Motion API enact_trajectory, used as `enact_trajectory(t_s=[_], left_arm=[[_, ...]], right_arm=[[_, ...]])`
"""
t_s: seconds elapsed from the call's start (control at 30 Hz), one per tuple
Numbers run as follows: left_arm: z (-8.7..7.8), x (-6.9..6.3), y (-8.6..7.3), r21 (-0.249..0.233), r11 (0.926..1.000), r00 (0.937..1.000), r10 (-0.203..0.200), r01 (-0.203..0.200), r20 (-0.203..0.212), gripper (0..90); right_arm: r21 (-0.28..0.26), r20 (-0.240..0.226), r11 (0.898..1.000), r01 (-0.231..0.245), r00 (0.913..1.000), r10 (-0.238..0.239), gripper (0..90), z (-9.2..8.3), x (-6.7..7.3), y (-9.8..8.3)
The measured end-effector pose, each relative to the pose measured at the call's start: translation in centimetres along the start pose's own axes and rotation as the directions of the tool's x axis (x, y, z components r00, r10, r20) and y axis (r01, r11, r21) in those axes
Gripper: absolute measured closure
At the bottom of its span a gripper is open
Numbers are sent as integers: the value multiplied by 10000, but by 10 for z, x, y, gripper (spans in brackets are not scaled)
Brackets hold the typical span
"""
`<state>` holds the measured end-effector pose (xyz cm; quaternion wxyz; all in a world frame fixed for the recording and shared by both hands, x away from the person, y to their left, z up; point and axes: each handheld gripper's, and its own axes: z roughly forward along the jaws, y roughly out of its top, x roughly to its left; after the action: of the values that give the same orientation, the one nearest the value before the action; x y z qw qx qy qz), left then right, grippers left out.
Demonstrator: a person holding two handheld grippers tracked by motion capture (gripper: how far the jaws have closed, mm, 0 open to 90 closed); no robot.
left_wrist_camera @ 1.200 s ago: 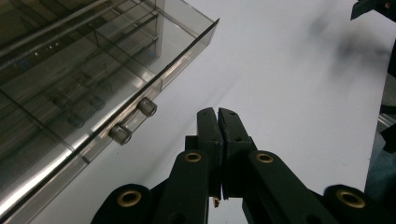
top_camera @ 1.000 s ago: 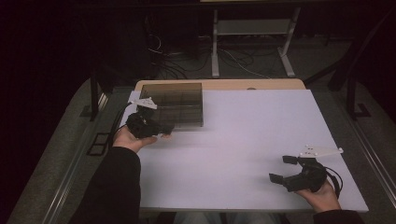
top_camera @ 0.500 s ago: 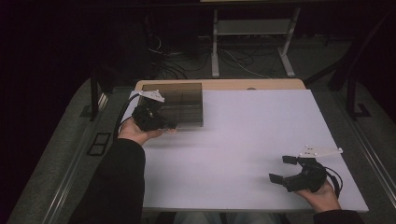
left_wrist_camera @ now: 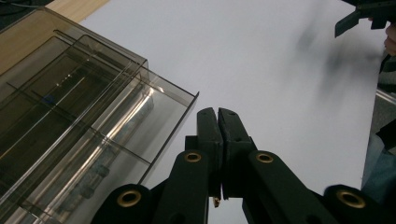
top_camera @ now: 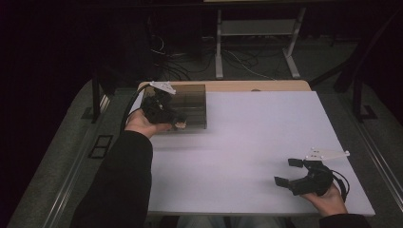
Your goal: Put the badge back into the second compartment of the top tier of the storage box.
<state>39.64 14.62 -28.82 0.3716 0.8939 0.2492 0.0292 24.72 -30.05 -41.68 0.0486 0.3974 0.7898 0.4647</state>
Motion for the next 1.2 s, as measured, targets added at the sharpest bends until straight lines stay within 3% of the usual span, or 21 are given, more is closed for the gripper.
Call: enact_trajectory(t_s=[0.3, 0.5, 1.2], left_arm=[[3, 6, 9, 9, 10000, 9999, -9, 9, -104, 882], [6, 13, 12, -290, 9994, 9997, -194, 191, -119, 882], [35, 25, 18, -919, 9940, 9979, -619, 597, -214, 882]], right_arm=[[14, -2, 10000, -36, 10000, 36, 0, 0, 0, 0], [47, -9, 10000, -15, 10000, 15, 0, 0, 0, 0], [76, -32, 10000, 24, 10000, -24, 0, 0, 0, 0]])
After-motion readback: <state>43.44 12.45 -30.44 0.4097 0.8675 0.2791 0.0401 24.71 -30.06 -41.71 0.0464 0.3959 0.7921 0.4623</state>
